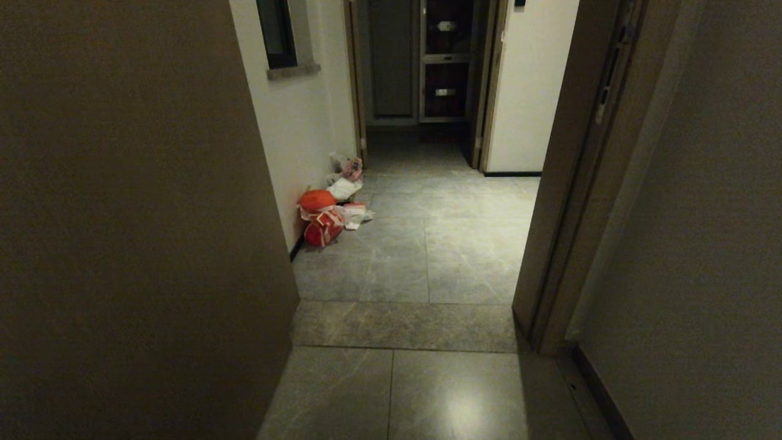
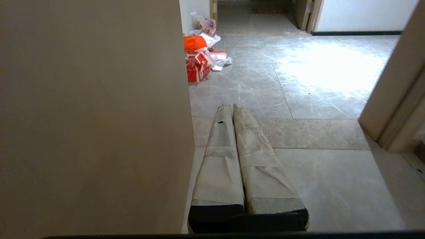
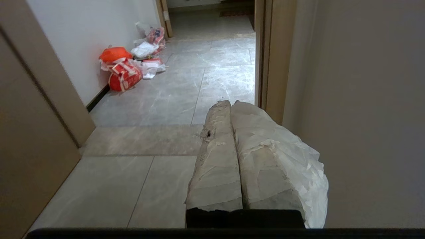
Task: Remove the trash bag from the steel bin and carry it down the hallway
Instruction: Put the trash bag at the door
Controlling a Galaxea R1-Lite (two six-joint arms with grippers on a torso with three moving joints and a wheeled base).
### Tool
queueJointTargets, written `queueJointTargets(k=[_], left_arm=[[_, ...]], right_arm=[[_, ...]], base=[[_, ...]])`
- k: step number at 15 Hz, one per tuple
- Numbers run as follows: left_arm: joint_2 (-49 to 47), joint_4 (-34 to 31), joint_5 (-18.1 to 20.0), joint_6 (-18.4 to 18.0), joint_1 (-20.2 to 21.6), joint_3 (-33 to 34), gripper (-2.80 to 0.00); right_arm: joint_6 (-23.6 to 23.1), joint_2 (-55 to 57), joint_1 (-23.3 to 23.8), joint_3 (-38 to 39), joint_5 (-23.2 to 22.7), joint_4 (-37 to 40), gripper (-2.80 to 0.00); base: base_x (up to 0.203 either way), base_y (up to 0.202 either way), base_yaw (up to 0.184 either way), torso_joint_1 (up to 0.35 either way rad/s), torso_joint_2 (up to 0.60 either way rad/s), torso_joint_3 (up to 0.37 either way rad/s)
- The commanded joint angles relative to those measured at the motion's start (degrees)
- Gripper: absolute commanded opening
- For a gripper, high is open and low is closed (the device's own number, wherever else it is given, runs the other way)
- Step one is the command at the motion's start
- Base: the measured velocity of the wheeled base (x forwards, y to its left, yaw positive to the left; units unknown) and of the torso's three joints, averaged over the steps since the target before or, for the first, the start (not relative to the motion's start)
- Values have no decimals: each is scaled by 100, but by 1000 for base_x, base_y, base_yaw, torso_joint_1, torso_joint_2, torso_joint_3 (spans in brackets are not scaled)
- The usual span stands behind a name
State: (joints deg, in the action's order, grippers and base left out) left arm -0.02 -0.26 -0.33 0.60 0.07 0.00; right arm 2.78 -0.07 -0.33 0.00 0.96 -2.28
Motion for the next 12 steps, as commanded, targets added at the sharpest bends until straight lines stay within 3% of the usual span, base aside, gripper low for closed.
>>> queueJointTargets(k=[1, 12], left_arm=[[2, 0, -2, 2, 1, 9, -280], [2, 0, -2, 2, -5, 9, -280]], right_arm=[[3, -1, -2, 0, 0, -1, -280], [3, -8, -2, 0, 0, -1, -280]], base=[[191, 0, 0, 2, 5, -1], [193, 0, 0, 2, 3, 2]])
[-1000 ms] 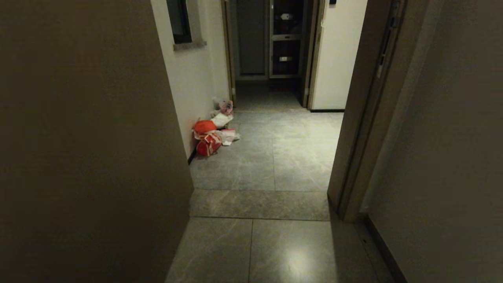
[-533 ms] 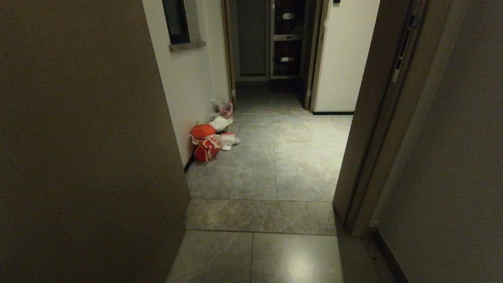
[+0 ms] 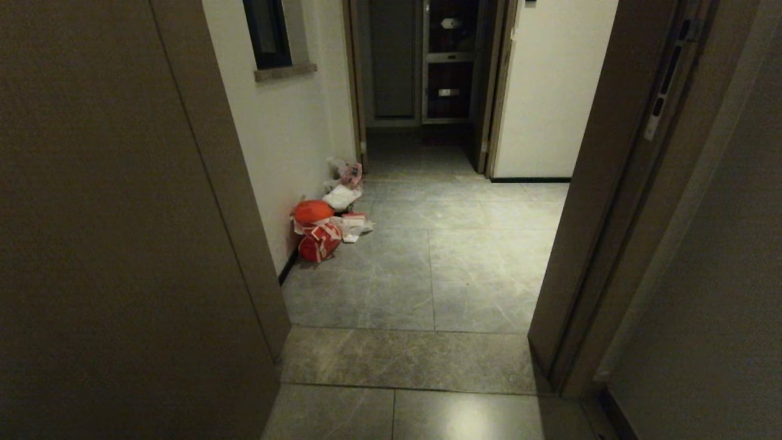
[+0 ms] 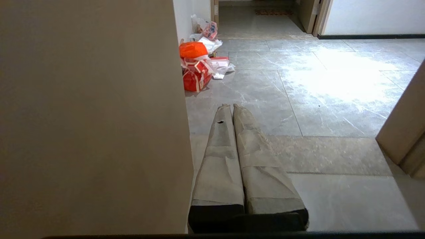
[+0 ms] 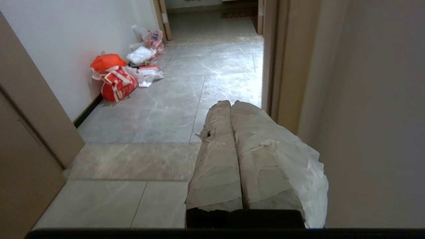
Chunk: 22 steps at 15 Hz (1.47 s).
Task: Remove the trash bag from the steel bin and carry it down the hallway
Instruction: Put the trash bag at the door
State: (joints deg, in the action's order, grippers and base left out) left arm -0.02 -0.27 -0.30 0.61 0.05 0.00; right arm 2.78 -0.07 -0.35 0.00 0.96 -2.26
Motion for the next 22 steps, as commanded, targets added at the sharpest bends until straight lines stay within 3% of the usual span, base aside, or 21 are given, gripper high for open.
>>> queueJointTargets(k=[1, 22], left_arm=[[2, 0, -5, 0, 4, 9, -280], [2, 0, -5, 0, 4, 9, -280]], right_arm=[[3, -1, 0, 0, 0, -3, -280], [3, -1, 0, 0, 0, -3, -280]], base=[[191, 0, 3, 0, 2, 0], [193, 0, 1, 3, 3, 3]])
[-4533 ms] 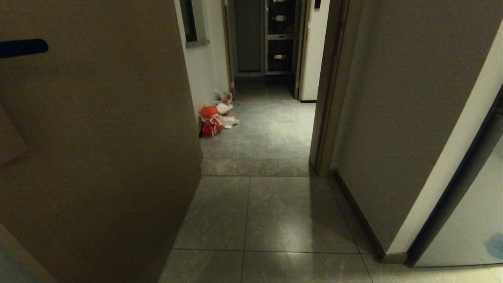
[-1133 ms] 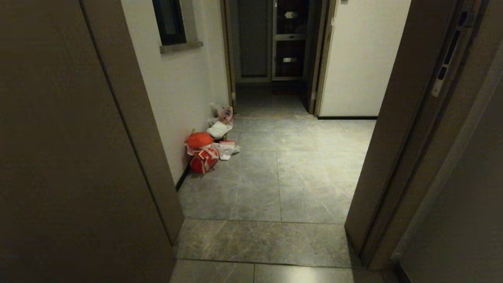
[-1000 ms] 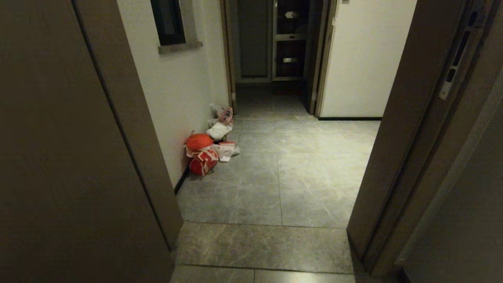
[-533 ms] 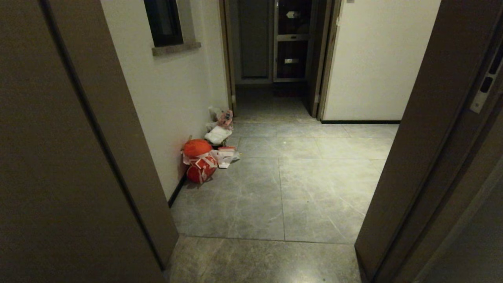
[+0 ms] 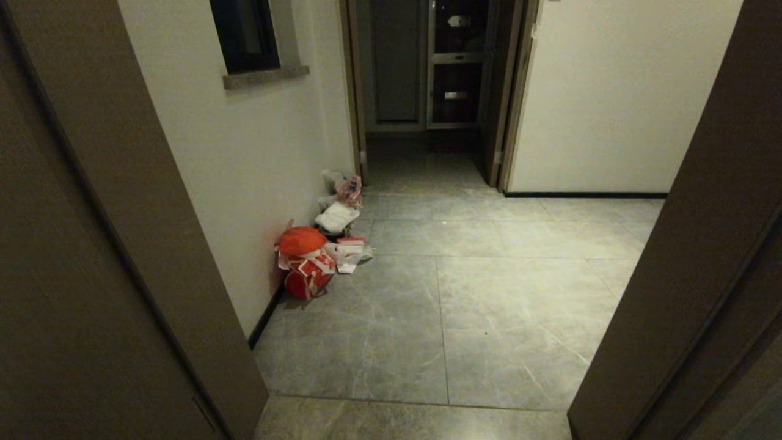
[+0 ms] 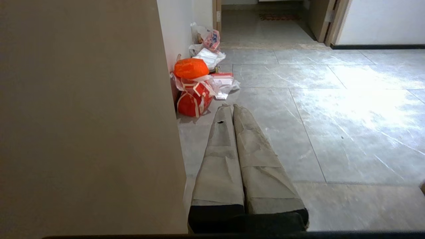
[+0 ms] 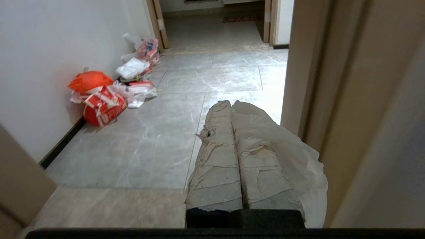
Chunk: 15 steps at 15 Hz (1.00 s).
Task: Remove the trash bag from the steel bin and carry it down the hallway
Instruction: Put the trash bag at the door
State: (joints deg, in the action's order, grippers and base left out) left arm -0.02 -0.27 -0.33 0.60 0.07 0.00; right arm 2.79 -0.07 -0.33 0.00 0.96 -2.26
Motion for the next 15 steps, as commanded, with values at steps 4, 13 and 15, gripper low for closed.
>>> queueJointTargets(k=[4, 13, 15], left_arm=[[2, 1, -3, 2, 1, 9, -280], [2, 1, -3, 2, 1, 9, -280], [2, 1, -3, 2, -2, 9, -280]], right_arm=[[2, -1, -2, 0, 0, -3, -280], [2, -1, -2, 0, 0, -3, -280], [2, -1, -2, 0, 0, -3, -280]], base=[[192, 0, 0, 2, 1, 0], [192, 0, 1, 2, 4, 2], [190, 0, 2, 2, 4, 0]])
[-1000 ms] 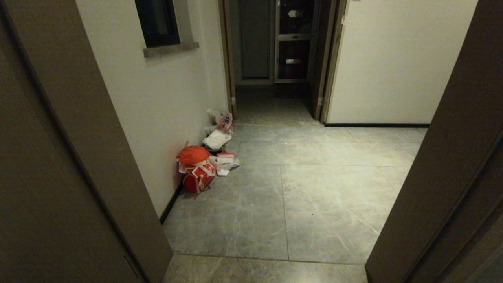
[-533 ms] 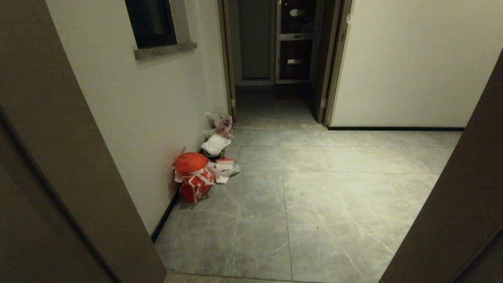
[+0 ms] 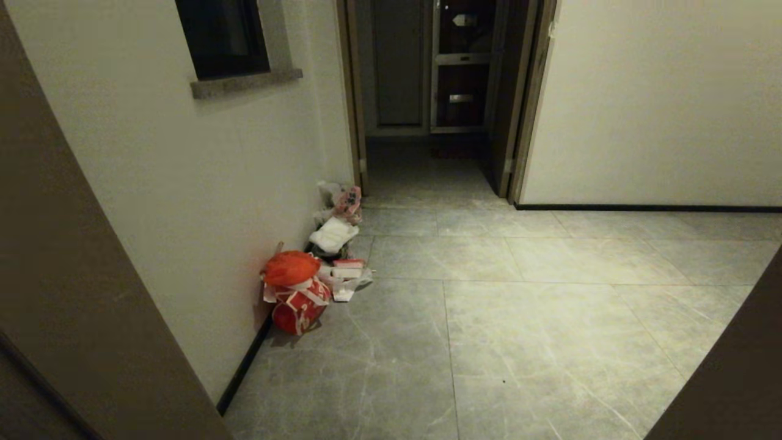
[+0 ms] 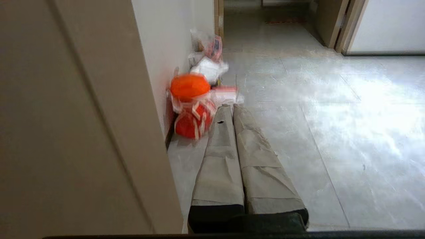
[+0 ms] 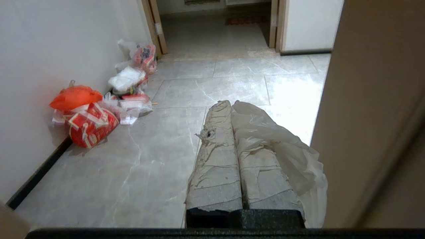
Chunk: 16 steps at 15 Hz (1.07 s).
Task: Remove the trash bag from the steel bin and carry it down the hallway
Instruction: Put the trash bag at the door
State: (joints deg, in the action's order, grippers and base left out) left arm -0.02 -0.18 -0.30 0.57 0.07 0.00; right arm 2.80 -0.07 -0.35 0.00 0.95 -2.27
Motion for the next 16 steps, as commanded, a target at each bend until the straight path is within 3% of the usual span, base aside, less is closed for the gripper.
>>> queueJointTargets(k=[1, 16], left_arm=[[2, -8, -5, 4, 1, 9, -280], [2, -8, -5, 4, 1, 9, -280]], right_arm=[[1, -4, 0, 0, 1, 0, -280], [1, -1, 0, 0, 1, -2, -280]], base=[[183, 0, 2, -4, -2, 8], [192, 0, 1, 2, 4, 1]])
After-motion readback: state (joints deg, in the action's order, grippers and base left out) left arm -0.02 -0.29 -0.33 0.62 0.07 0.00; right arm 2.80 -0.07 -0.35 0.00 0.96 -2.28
